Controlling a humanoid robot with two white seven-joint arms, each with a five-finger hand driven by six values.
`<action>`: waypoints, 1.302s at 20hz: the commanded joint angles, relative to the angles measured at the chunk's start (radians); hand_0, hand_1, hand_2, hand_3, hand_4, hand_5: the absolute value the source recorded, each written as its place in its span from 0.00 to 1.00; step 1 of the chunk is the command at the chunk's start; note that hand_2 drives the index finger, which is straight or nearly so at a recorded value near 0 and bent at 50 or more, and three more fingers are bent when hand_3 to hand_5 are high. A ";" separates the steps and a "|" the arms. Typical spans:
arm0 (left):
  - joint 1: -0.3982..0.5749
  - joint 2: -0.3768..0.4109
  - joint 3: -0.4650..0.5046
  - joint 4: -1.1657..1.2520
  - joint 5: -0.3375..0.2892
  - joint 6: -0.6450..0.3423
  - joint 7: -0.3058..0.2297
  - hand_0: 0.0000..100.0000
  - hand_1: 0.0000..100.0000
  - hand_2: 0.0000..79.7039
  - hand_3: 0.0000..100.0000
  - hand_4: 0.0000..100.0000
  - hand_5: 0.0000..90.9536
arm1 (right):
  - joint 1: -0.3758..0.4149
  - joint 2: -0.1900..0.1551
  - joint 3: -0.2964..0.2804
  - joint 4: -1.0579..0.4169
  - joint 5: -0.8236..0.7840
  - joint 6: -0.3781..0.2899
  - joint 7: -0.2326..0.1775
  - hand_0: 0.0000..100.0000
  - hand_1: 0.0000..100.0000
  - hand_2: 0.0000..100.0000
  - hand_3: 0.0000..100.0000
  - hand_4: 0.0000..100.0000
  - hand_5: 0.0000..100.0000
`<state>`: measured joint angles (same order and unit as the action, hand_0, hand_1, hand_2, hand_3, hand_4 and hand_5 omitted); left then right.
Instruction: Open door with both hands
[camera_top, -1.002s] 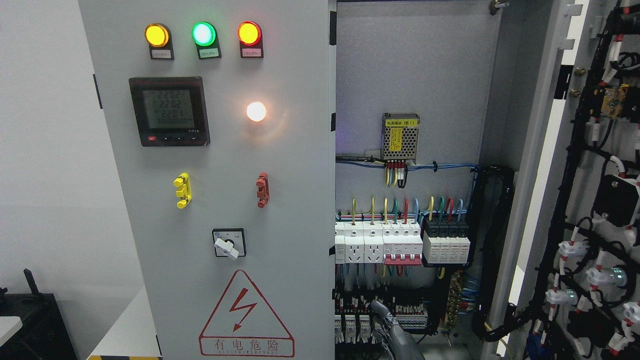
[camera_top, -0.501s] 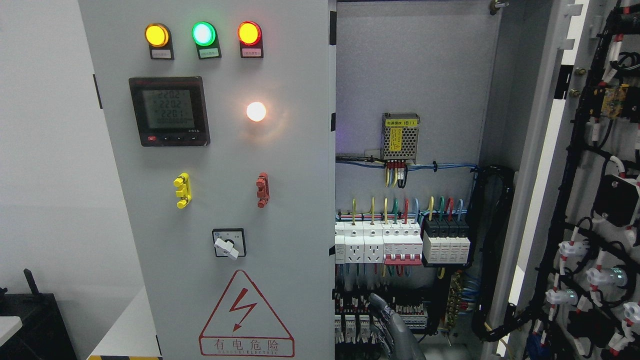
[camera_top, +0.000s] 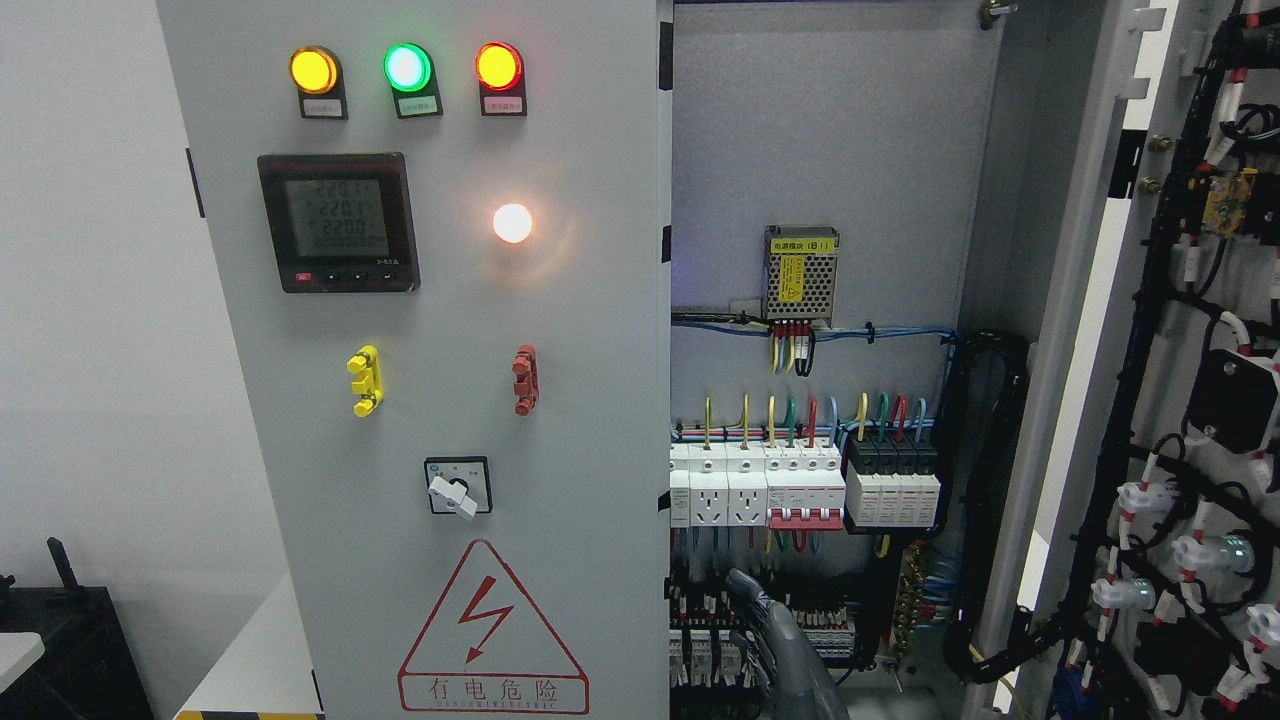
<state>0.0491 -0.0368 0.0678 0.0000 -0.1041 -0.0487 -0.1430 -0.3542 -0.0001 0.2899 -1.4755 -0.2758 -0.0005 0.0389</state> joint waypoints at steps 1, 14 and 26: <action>0.000 0.000 0.000 -0.012 0.000 0.001 0.000 0.00 0.00 0.00 0.00 0.04 0.00 | -0.026 -0.021 0.028 0.026 -0.002 0.002 0.001 0.00 0.00 0.00 0.00 0.00 0.00; 0.000 0.000 0.000 -0.012 0.000 0.000 0.000 0.00 0.00 0.00 0.00 0.04 0.00 | -0.068 -0.032 0.043 0.027 -0.063 0.048 0.001 0.00 0.00 0.00 0.00 0.00 0.00; 0.000 0.000 0.000 -0.012 0.000 0.000 0.000 0.00 0.00 0.00 0.00 0.04 0.00 | -0.097 -0.038 0.072 0.031 -0.072 0.051 0.006 0.00 0.00 0.00 0.00 0.00 0.00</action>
<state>0.0491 -0.0368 0.0677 0.0000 -0.1045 -0.0481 -0.1429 -0.4432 -0.0224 0.3379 -1.4486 -0.3402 0.0501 0.0416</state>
